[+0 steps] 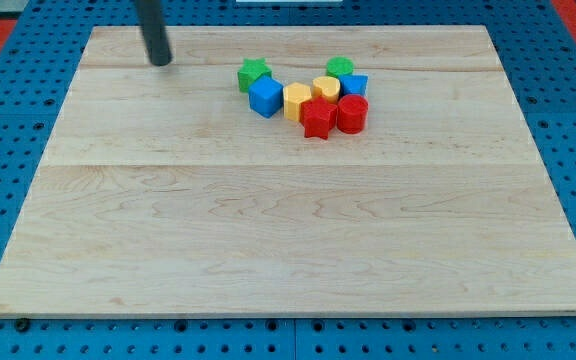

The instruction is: Slightly push the green star towards the left of the board

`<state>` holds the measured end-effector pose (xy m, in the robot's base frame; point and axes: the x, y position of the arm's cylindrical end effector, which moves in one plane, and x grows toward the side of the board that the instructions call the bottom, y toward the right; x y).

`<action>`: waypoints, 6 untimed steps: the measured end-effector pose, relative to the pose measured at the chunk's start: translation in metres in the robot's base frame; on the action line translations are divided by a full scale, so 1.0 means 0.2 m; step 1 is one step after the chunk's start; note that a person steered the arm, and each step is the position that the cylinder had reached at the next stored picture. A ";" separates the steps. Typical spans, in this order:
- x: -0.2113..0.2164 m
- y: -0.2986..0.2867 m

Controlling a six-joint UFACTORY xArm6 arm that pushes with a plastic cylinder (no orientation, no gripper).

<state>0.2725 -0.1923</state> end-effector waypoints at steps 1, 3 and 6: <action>0.12 -0.07; -0.15 0.23; -0.11 1.06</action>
<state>0.2511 0.0187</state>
